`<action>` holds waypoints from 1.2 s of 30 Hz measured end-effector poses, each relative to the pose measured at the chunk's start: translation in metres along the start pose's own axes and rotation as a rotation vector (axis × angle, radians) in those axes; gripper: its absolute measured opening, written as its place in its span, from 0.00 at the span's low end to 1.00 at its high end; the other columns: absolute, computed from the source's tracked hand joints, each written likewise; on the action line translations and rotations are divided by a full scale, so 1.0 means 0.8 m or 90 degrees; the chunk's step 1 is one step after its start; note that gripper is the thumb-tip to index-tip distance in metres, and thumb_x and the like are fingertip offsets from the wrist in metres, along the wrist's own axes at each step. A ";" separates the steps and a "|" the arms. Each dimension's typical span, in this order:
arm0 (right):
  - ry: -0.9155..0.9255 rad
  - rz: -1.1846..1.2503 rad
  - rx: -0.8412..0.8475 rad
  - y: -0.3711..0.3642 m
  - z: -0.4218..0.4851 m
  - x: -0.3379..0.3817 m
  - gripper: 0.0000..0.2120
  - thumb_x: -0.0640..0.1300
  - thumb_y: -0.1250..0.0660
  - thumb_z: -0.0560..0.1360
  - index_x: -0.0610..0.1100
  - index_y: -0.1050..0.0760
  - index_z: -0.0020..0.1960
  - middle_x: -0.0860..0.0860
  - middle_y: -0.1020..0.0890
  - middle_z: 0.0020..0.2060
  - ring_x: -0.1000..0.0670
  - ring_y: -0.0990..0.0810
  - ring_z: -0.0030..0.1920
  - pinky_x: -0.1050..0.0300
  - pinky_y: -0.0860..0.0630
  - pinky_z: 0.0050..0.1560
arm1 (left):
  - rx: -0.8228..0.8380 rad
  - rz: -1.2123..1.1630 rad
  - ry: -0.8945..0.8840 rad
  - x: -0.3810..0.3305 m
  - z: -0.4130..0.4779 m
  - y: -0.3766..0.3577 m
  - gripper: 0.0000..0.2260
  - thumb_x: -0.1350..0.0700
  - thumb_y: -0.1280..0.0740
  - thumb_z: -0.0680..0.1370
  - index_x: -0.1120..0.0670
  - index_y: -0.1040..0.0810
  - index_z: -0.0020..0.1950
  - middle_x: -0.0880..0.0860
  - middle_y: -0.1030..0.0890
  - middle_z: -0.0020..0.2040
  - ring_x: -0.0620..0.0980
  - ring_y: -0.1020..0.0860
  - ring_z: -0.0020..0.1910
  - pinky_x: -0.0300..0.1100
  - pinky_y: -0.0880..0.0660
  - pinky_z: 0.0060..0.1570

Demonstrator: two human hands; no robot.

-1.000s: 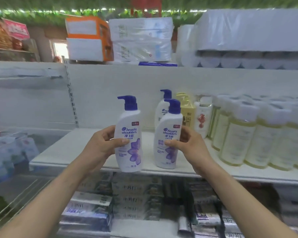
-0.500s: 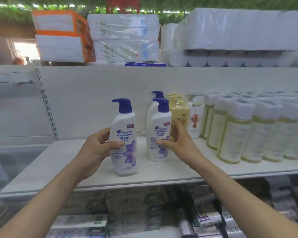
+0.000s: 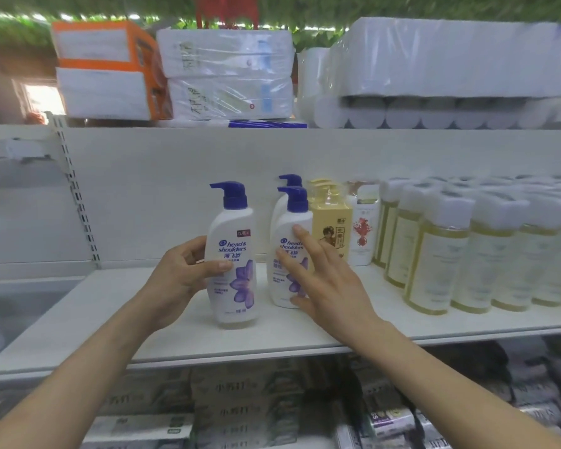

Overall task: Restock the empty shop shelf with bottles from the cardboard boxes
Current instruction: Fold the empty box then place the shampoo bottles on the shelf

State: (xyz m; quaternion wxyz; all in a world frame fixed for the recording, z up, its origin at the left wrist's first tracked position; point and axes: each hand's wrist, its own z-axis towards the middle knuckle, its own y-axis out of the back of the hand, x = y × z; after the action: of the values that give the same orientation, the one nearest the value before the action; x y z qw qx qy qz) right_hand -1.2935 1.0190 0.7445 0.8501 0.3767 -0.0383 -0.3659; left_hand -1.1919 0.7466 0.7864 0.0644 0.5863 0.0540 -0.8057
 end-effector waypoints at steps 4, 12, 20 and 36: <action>-0.027 0.018 0.011 -0.013 0.010 -0.007 0.45 0.42 0.19 0.71 0.48 0.37 0.83 0.41 0.43 0.85 0.37 0.29 0.74 0.40 0.17 0.62 | 0.022 -0.013 -0.009 0.005 0.003 0.004 0.22 0.48 0.17 0.67 0.41 0.13 0.61 0.53 0.13 0.61 0.55 0.13 0.56 0.44 0.15 0.49; 0.002 0.020 0.053 -0.027 0.032 -0.026 0.46 0.47 0.21 0.74 0.53 0.42 0.85 0.43 0.49 0.86 0.40 0.26 0.68 0.42 0.19 0.62 | 0.006 -0.026 0.002 0.018 0.010 0.010 0.23 0.48 0.17 0.67 0.41 0.13 0.61 0.53 0.13 0.61 0.55 0.13 0.56 0.44 0.15 0.48; 0.016 0.012 0.068 -0.039 0.038 -0.020 0.39 0.44 0.26 0.77 0.52 0.39 0.83 0.46 0.56 0.87 0.41 0.25 0.65 0.44 0.16 0.54 | -0.008 -0.031 0.020 0.022 0.008 0.011 0.32 0.39 0.12 0.59 0.41 0.13 0.61 0.53 0.13 0.61 0.55 0.13 0.57 0.46 0.15 0.48; 0.074 -0.128 0.156 -0.050 0.067 -0.027 0.31 0.40 0.31 0.79 0.53 0.37 0.79 0.47 0.56 0.87 0.40 0.24 0.52 0.50 0.26 0.36 | -0.006 -0.032 0.019 0.019 0.011 0.009 0.34 0.39 0.11 0.56 0.41 0.13 0.61 0.53 0.13 0.61 0.55 0.13 0.57 0.45 0.15 0.48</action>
State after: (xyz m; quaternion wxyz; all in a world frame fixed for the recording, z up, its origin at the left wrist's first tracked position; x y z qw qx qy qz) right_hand -1.3513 0.9824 0.7611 0.7576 0.5001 0.0046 -0.4194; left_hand -1.2032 0.7378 0.7746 0.0460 0.5966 0.0734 -0.7978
